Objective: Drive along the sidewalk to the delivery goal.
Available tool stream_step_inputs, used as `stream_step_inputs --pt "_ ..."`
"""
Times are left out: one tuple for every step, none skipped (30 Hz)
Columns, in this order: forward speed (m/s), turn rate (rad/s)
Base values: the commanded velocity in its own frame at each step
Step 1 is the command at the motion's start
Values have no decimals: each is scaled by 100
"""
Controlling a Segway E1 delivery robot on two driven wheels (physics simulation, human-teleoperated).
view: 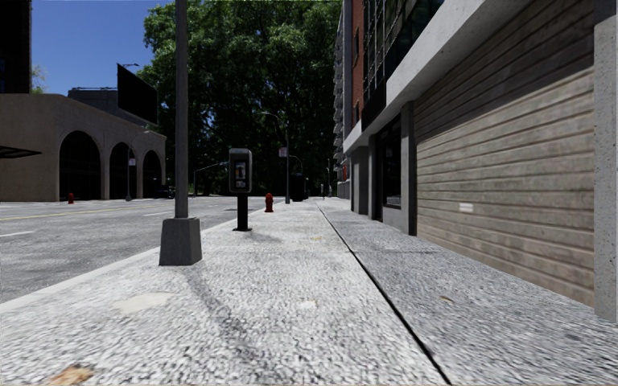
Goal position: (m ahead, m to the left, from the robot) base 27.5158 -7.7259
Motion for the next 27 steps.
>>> stream_step_inputs --pt "200 0" --pt "200 0" --pt "200 0" --pt "200 0" --pt "200 0" --pt "200 0" --pt "200 0" --pt "200 0" --pt "200 0" --pt "200 0" --pt "200 0" --pt "200 0" --pt "200 0" --pt "200 0" --pt "200 0" --pt "200 0" --pt "200 0" --pt "200 0" --pt "200 0" --pt "200 0" --pt "200 0" --pt "200 0" --pt "200 0" --pt "200 0" --pt "200 0" --pt "200 0" --pt "200 0"
